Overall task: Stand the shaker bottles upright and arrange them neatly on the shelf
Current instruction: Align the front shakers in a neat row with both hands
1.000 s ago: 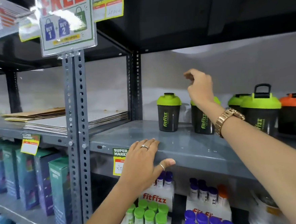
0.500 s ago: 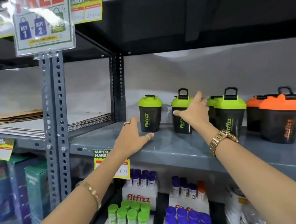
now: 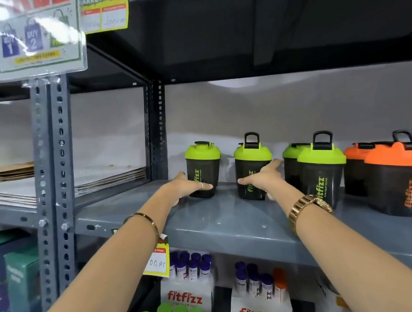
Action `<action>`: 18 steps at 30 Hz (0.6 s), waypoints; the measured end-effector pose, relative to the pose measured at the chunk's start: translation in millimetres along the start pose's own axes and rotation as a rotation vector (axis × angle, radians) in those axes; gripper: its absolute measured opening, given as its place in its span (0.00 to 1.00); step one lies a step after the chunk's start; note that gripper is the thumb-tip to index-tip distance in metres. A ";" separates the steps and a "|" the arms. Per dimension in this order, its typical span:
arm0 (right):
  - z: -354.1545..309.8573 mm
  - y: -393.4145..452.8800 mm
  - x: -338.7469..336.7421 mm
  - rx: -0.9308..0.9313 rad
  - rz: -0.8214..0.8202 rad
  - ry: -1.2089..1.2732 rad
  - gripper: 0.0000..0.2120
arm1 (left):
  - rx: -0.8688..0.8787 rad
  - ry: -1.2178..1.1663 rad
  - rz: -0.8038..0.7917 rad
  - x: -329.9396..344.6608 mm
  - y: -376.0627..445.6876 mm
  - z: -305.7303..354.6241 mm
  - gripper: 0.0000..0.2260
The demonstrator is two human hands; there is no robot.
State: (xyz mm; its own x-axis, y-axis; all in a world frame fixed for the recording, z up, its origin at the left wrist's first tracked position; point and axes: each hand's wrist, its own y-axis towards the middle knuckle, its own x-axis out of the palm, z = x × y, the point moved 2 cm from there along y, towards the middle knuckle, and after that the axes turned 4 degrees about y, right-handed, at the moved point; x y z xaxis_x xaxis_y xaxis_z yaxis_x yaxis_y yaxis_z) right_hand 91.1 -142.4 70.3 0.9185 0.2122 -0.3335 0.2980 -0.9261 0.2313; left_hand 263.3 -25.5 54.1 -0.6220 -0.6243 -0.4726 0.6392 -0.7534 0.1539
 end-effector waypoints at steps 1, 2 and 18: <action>1.6 1.9 1.0 0.001 0.001 -0.012 0.53 | 0.014 -0.002 0.009 1.6 2.4 -0.6 0.36; 2.4 2.7 1.3 0.002 0.000 -0.027 0.52 | 0.034 0.003 0.022 3.0 3.8 -0.5 0.33; 1.3 -12.5 4.7 -0.045 -0.053 -0.079 0.45 | 0.088 0.058 0.106 -5.0 3.4 -5.6 0.27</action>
State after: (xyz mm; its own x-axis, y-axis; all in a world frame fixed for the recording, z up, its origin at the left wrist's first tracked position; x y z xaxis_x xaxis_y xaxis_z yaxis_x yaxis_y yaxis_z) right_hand 91.3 -130.3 64.7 0.8780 0.2340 -0.4175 0.3591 -0.8987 0.2517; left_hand 271.1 -23.8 52.2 -0.5239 -0.6905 -0.4987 0.6563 -0.7005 0.2804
